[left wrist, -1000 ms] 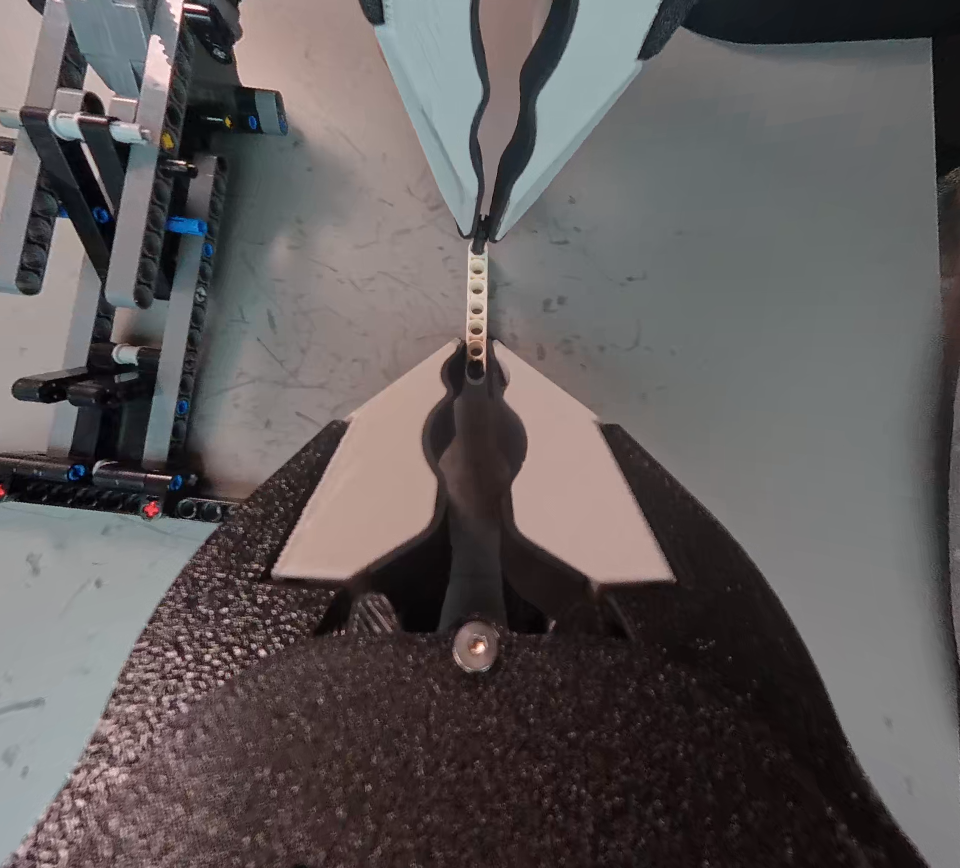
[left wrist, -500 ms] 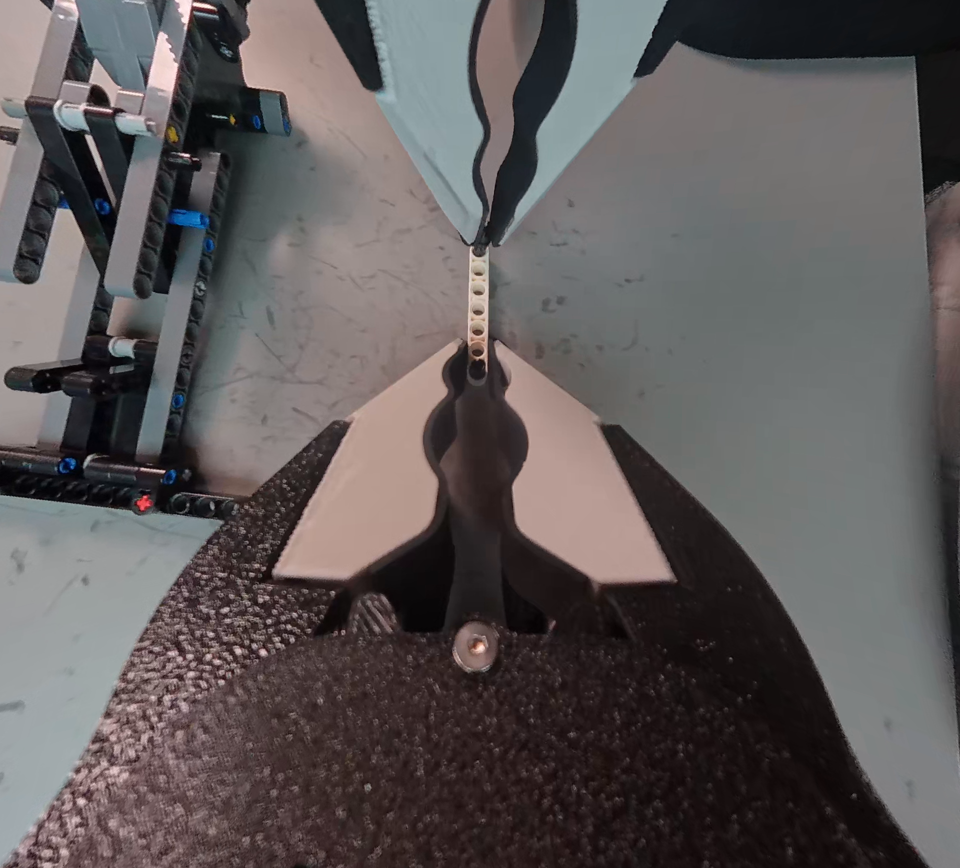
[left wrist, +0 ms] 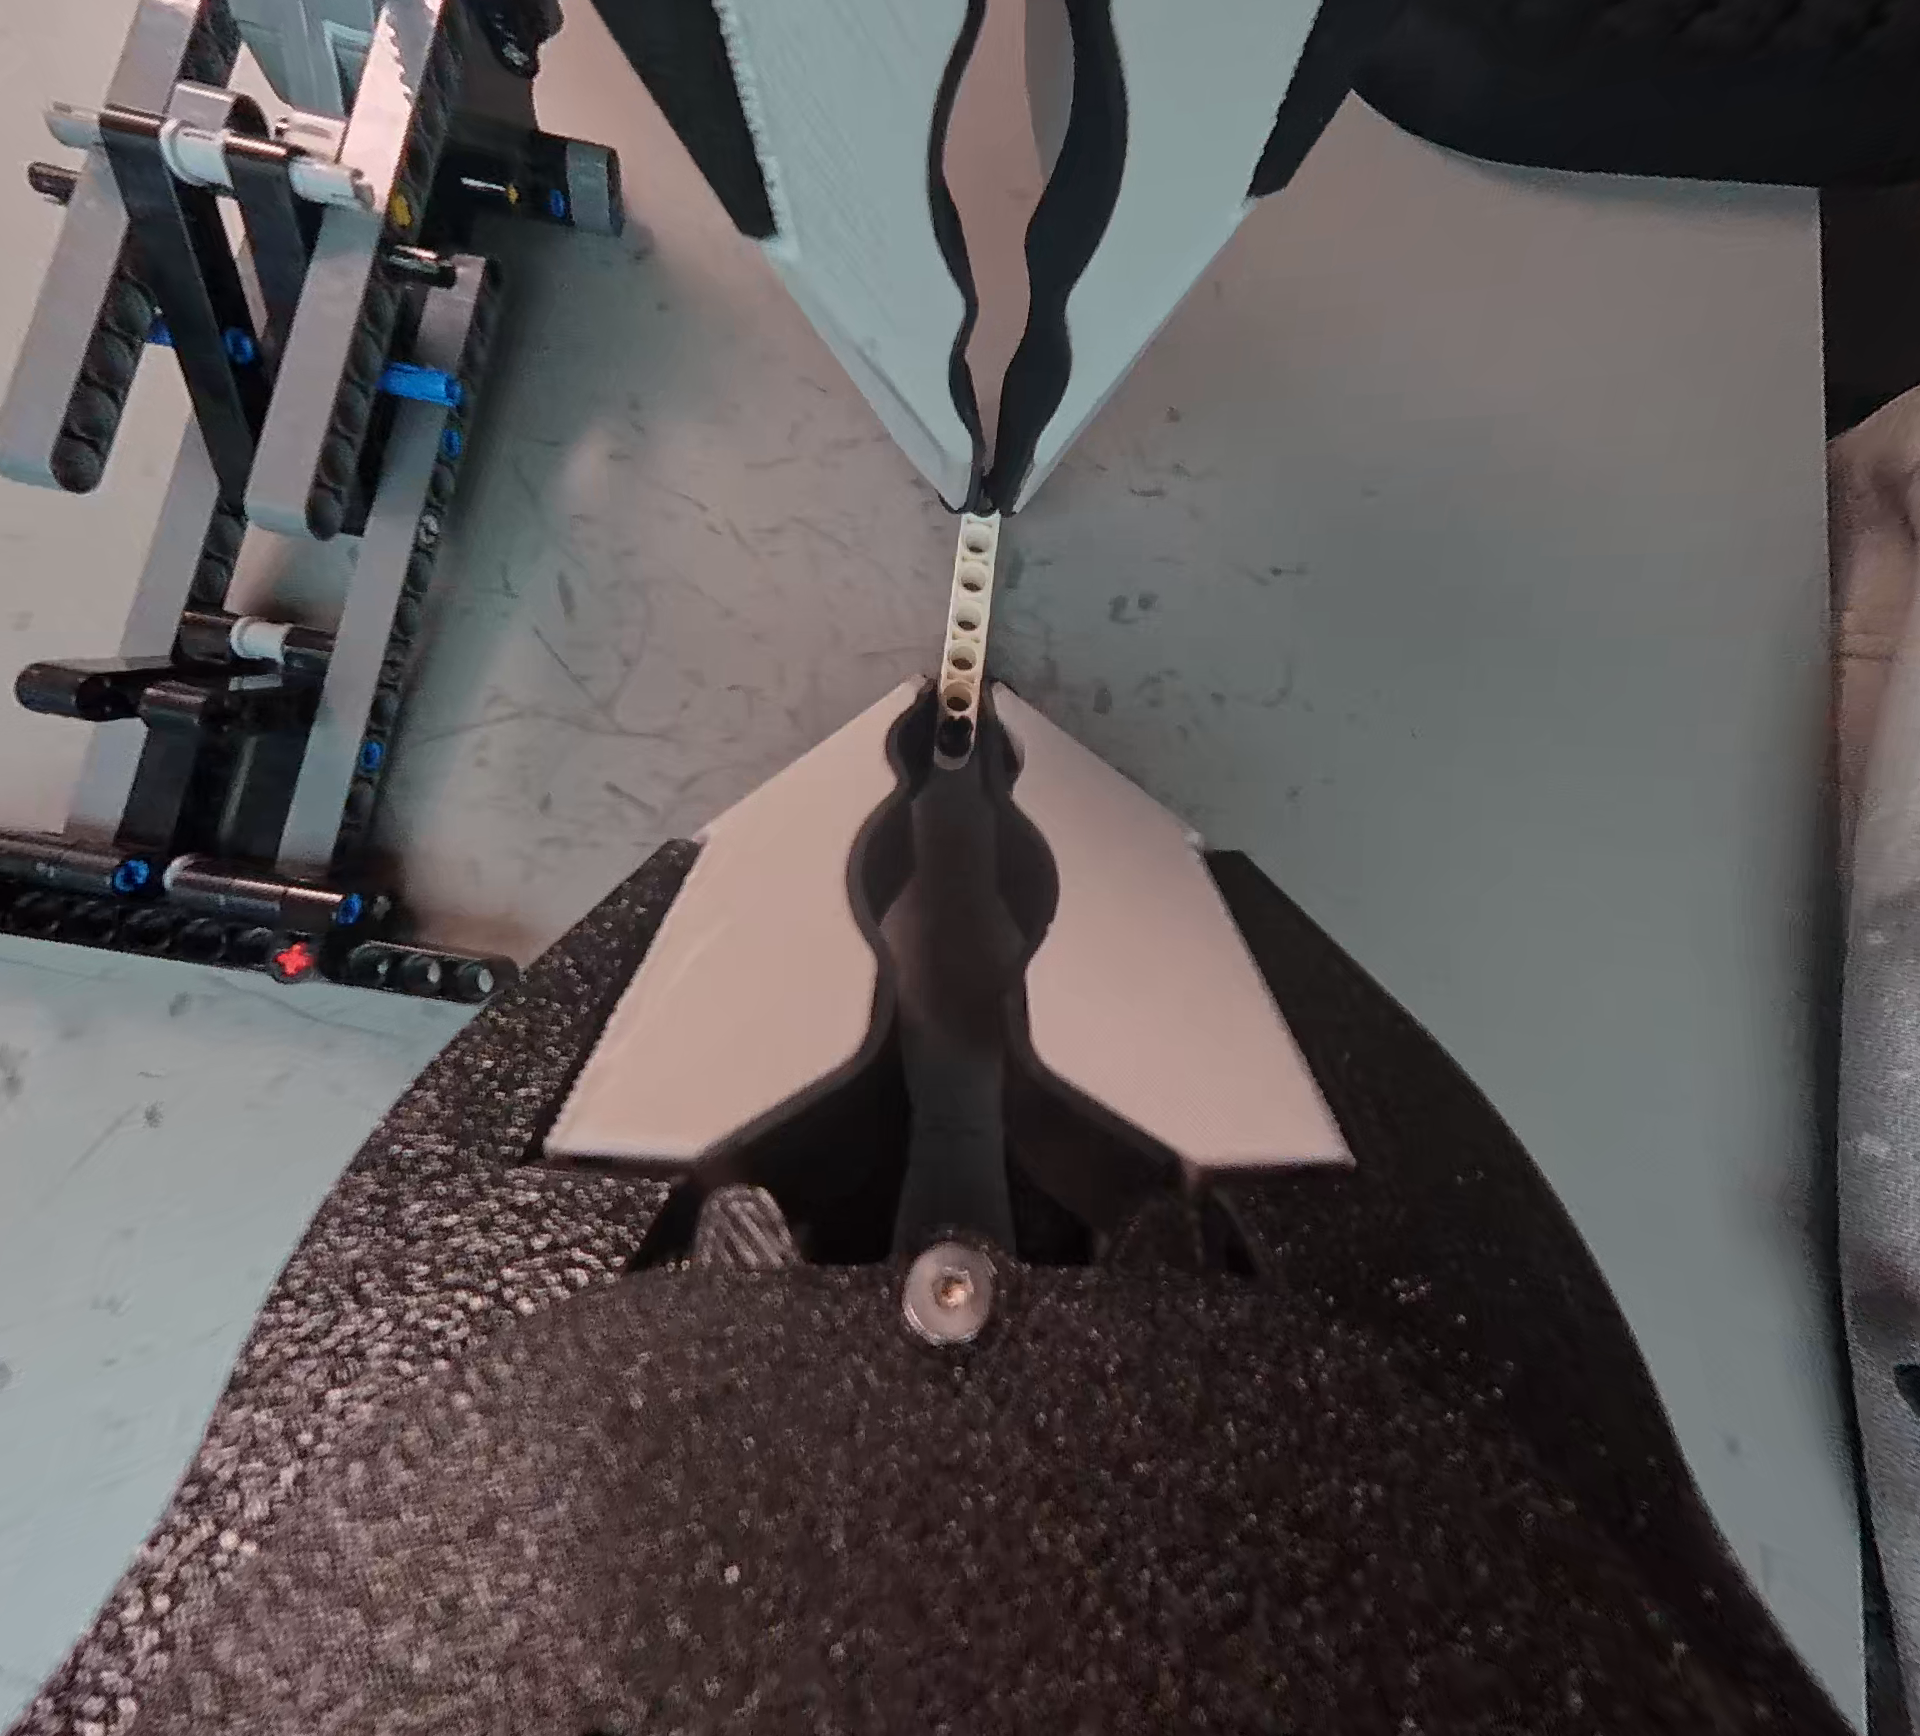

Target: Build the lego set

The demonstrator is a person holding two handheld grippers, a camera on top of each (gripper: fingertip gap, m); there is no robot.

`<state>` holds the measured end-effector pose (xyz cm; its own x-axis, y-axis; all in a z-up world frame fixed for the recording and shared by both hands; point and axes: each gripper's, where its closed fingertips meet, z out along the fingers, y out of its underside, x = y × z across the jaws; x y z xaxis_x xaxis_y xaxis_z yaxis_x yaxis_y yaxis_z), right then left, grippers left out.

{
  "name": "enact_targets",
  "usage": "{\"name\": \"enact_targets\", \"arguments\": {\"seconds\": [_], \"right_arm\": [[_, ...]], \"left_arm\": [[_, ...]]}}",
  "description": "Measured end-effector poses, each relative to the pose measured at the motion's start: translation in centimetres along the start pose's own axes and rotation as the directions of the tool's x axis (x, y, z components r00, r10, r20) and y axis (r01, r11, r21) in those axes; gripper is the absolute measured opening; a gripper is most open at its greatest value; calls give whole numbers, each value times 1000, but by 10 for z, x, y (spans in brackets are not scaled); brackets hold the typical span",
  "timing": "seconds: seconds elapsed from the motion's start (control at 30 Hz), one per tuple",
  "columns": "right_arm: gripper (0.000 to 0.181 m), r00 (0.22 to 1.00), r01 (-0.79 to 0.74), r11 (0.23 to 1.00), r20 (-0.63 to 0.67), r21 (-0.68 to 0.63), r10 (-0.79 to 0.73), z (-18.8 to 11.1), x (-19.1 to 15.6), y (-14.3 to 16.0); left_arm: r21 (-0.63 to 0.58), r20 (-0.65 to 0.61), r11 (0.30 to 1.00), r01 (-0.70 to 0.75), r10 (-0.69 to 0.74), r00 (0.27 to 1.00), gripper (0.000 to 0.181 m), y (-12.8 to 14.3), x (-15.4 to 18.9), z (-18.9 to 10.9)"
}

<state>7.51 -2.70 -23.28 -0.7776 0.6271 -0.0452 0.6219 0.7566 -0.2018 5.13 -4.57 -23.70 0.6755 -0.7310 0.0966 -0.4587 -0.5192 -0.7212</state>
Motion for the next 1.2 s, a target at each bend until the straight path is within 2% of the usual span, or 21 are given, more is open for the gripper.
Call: {"name": "enact_targets", "arguments": {"seconds": [0.13,0.23,0.3,0.4,0.6,0.77,0.9,1.07,1.2], "right_arm": [[4,998,-41,999,-45,-12,40,0,0,0],[5,991,-60,998,-115,27,63,0,0,0],[17,987,-97,992,-116,85,107,-2,-3,-3],[9,977,-129,982,-155,137,150,-9,3,-3],[4,980,-129,983,-132,131,147,-6,0,-2],[3,989,-73,997,-122,38,77,-5,0,-1],[3,991,-85,996,-97,37,88,-5,-1,-1],[4,980,-117,986,-149,119,134,-5,1,-5],[10,961,-178,949,-161,262,225,-10,4,-10]], "left_arm": [[-3,2,1000,-19,19,1000,9,0,2,0],[-5,4,1000,-26,26,1000,9,1,2,0],[-5,9,999,-39,39,999,9,1,3,-1],[-5,5,999,-37,37,999,9,1,3,-1],[-6,10,999,-40,40,999,9,1,3,-1],[-5,10,999,-40,40,999,9,1,3,-1],[-5,16,999,-51,51,999,9,1,4,-1],[-6,16,998,-64,64,998,9,3,3,-4],[-6,11,998,-63,63,998,9,4,3,-4]]}}
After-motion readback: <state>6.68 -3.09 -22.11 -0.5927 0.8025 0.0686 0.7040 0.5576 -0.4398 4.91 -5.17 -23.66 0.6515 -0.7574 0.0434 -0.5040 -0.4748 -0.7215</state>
